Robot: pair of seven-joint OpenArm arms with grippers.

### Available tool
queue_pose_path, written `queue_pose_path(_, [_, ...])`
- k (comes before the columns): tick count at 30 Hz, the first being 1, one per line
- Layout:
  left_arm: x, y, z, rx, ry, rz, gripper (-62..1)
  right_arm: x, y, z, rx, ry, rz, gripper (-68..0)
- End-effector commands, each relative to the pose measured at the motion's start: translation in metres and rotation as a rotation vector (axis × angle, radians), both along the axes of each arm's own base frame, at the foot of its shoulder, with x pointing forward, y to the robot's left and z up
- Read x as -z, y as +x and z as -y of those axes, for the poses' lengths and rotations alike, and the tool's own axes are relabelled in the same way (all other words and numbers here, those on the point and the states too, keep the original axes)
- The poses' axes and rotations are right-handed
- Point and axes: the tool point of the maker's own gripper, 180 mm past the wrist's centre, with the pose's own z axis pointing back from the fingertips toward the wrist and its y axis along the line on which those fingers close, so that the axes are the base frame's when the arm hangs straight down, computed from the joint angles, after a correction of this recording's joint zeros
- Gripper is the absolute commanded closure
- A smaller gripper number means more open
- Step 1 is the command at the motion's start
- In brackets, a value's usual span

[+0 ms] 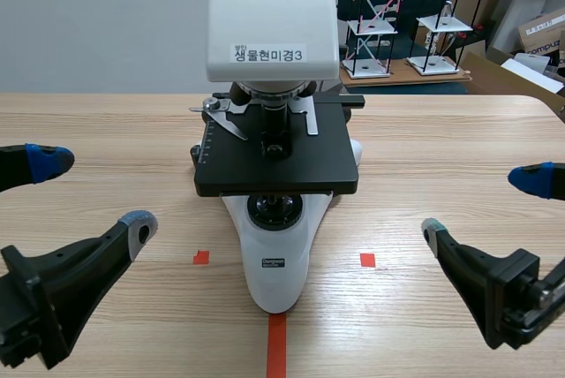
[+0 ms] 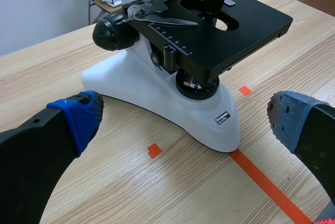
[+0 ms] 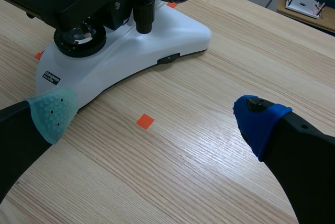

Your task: Point at the fine focus knob

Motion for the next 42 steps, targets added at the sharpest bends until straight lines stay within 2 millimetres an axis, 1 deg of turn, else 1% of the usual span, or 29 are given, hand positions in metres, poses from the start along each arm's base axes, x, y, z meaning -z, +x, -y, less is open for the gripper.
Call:
queue_pose_path(1, [-0.008,0.0,0.002,-0.002,-0.025,0.018,-62.3,-0.007,0.002,-0.001,0.001,0.01,0.022,-66.7])
queue_pose_path(15, [-0.008,0.0,0.002,-0.002,-0.025,0.017,-62.3,-0.006,0.002,0.0,0.002,0.007,0.017,-66.7])
queue_pose_path(17, [-0.008,0.0,0.002,-0.002,-0.025,0.017,-62.3,-0.004,0.001,0.0,0.0,-0.007,0.009,-64.8])
queue_pose_path(18, [-0.008,0.0,0.002,-0.002,-0.025,0.017,-62.3,-0.002,0.001,0.001,-0.002,-0.019,0.006,-61.2])
queue_pose_path(19, [-0.008,0.0,0.002,-0.002,-0.025,0.017,-62.3,0.0,0.0,0.001,-0.004,-0.031,0.004,-56.0])
queue_pose_path(23, [-0.008,0.0,0.002,-0.002,-0.025,0.017,-62.3,0.007,0.0,0.006,0.003,-0.051,-0.01,-28.9])
queue_pose_path(26, [-0.007,0.0,0.002,-0.002,-0.025,0.017,-62.3,0.013,0.003,0.013,0.02,-0.063,-0.016,-4.3])
queue_pose_path(27, [-0.007,0.0,0.002,-0.002,-0.025,0.017,-62.3,0.014,0.006,0.018,0.041,-0.069,-0.013,0.4])
queue_pose_path(34, [-0.007,0.0,0.002,-0.002,-0.023,0.015,-62.3,0.028,0.03,0.053,0.138,-0.084,0.016,0.0])
queue_pose_path(38, [-0.007,0.0,0.002,-0.002,-0.023,0.015,-62.3,0.029,0.049,0.073,0.177,-0.049,0.077,0.1])
queue_pose_path(42, [-0.007,0.0,0.002,-0.002,-0.023,0.015,-62.3,0.03,0.068,0.083,0.158,0.02,0.109,0.1])
